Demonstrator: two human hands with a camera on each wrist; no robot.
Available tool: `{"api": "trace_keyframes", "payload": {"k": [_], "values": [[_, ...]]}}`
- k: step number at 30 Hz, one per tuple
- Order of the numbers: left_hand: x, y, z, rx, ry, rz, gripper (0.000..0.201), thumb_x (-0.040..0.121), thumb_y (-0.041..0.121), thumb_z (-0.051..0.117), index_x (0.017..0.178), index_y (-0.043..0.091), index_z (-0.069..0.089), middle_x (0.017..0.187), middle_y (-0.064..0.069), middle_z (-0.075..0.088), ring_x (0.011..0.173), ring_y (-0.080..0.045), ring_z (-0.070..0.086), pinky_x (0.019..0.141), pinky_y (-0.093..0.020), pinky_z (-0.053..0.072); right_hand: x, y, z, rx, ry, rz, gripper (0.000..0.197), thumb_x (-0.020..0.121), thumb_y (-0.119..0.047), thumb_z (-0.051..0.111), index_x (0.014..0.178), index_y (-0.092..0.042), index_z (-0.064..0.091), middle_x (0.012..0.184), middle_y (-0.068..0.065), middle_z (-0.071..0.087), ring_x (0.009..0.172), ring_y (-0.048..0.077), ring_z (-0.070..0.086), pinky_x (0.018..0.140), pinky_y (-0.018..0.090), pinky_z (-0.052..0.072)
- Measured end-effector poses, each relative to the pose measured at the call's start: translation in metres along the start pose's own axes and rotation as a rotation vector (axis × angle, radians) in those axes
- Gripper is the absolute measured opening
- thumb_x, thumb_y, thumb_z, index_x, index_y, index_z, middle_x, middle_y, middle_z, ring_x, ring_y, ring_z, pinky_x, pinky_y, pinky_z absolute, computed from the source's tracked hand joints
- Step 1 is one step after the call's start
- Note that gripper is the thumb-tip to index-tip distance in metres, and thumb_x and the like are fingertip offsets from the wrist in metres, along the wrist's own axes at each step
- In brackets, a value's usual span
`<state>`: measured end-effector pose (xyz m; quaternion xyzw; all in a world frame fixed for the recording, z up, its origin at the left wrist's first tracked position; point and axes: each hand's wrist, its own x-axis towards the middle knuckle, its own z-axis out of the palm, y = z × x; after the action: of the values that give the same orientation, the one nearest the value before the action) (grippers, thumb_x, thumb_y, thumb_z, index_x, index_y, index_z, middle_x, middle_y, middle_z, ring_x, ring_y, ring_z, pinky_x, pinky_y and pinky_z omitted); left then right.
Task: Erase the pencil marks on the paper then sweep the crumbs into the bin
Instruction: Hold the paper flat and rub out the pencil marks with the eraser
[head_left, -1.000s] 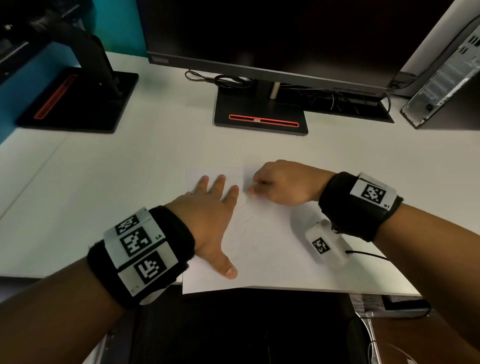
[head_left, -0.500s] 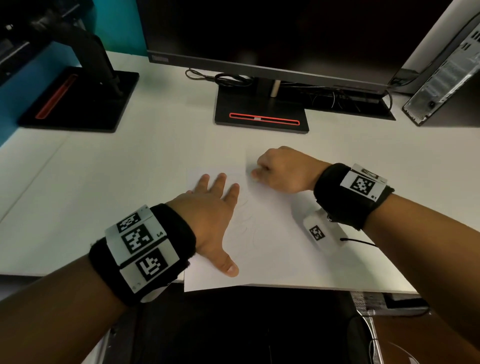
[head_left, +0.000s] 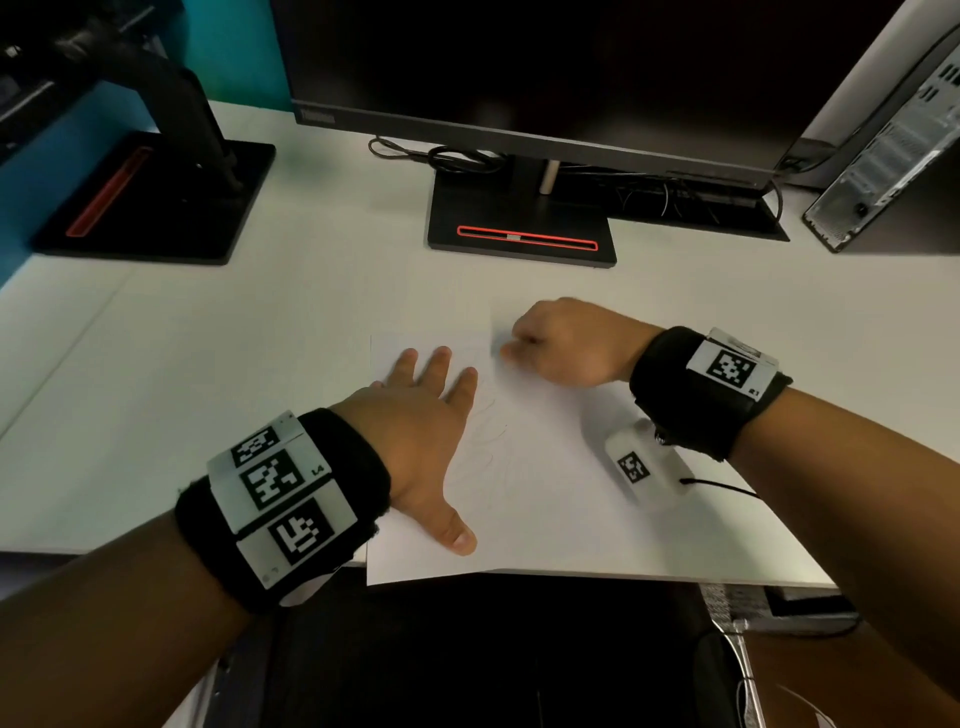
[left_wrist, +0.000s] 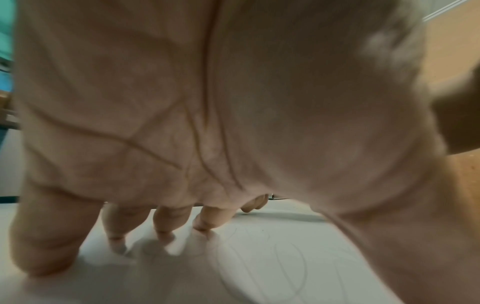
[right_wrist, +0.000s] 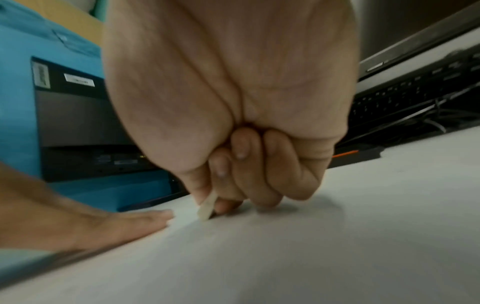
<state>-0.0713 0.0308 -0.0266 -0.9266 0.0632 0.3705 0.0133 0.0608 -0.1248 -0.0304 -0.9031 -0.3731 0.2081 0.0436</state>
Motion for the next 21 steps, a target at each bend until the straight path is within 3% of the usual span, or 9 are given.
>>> {"api": "trace_keyframes", "payload": {"k": [2, 7, 11, 16, 21], "values": [[0.0, 0.0, 0.0, -0.001, 0.003, 0.0, 0.154, 0.061, 0.076, 0.078, 0.154, 0.018, -0.029, 0.159, -0.01, -0.038, 0.149, -0.037, -0.026, 0.122, -0.054, 0.011, 0.0, 0.001, -0.002, 0.004, 0.041, 0.017, 0.044, 0.105, -0.037, 0.042, 0.066, -0.017, 0.047, 0.07, 0.001, 0.051, 0.072, 0.021, 0.05, 0.058, 0.027, 0.032], [0.001, -0.001, 0.001, -0.005, 0.003, 0.003, 0.154, 0.061, 0.076, 0.078, 0.154, 0.018, -0.029, 0.159, -0.011, -0.038, 0.149, -0.038, -0.026, 0.122, -0.053, 0.011, -0.015, -0.008, 0.008, 0.001, -0.103, -0.085, 0.042, 0.104, -0.043, 0.042, 0.072, -0.018, 0.053, 0.076, -0.003, 0.055, 0.071, 0.015, 0.051, 0.063, 0.027, 0.037], [0.0, 0.0, 0.001, -0.009, 0.006, -0.001, 0.154, 0.061, 0.076, 0.078, 0.154, 0.019, -0.029, 0.16, -0.01, -0.038, 0.149, -0.037, -0.026, 0.122, -0.054, 0.011, -0.012, 0.004, -0.002, 0.001, -0.006, 0.016, 0.044, 0.104, -0.039, 0.043, 0.067, -0.017, 0.05, 0.071, 0.0, 0.053, 0.074, 0.022, 0.053, 0.061, 0.03, 0.035], [0.001, 0.0, 0.0, -0.007, -0.004, -0.002, 0.153, 0.061, 0.076, 0.078, 0.154, 0.018, -0.03, 0.159, -0.01, -0.038, 0.149, -0.037, -0.027, 0.122, -0.053, 0.011, -0.026, -0.017, 0.016, 0.01, -0.136, -0.12, 0.041, 0.104, -0.044, 0.042, 0.07, -0.022, 0.051, 0.074, -0.006, 0.054, 0.071, 0.013, 0.051, 0.065, 0.028, 0.039], [0.001, 0.0, 0.0, -0.003, -0.001, -0.007, 0.154, 0.061, 0.076, 0.078, 0.154, 0.019, -0.03, 0.159, -0.01, -0.039, 0.149, -0.037, -0.027, 0.122, -0.053, 0.011, -0.023, -0.007, 0.009, 0.01, -0.034, -0.049, 0.042, 0.104, -0.04, 0.042, 0.07, -0.018, 0.052, 0.074, -0.003, 0.054, 0.076, 0.021, 0.053, 0.066, 0.031, 0.037]]}}
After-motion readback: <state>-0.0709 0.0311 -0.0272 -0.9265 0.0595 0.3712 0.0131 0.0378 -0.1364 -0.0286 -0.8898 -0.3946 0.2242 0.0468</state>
